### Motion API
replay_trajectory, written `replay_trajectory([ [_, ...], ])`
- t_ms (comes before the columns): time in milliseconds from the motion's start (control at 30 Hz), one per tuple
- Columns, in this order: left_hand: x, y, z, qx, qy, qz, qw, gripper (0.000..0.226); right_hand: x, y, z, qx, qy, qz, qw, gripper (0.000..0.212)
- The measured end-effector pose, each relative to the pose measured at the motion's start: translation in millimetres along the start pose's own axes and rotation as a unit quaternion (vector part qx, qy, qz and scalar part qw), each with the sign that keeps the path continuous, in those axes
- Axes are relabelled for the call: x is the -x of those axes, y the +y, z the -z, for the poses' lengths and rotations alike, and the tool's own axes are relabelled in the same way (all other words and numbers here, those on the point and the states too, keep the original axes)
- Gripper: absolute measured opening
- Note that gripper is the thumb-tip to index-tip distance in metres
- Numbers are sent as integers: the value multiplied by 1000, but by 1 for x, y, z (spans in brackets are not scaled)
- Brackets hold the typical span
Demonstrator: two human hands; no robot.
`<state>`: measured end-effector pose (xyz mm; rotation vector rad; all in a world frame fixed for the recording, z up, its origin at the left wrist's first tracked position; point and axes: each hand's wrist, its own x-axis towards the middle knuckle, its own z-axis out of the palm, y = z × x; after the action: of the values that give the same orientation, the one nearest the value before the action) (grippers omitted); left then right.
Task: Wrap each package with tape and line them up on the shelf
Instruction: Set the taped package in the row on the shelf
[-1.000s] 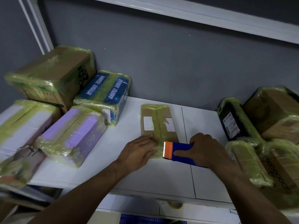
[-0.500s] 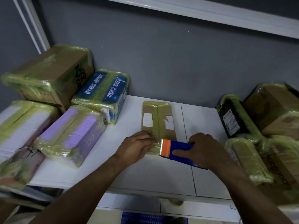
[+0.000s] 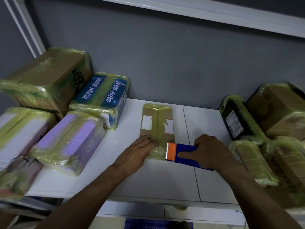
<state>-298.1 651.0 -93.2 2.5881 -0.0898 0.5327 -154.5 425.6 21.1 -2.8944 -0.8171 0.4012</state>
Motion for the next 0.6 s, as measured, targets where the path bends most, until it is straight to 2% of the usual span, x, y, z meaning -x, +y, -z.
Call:
replay_trajectory([
  [100,-2,4,0,-14,1,-19,1000,53,-2,1,-1,-1,-4,2,1000,76],
  [300,-17,16,-6,-2,6,34,999,24,-2,6,-8,-2,-4,-3,1000,78],
  [400,-20,16,-7,-13,-13,50,999,21,3,5,-11,-4,4,-7,1000,75],
  [600,-19,6,3,6,-35,22,999,20,14,2,-13,-50,-1,6,999,67],
])
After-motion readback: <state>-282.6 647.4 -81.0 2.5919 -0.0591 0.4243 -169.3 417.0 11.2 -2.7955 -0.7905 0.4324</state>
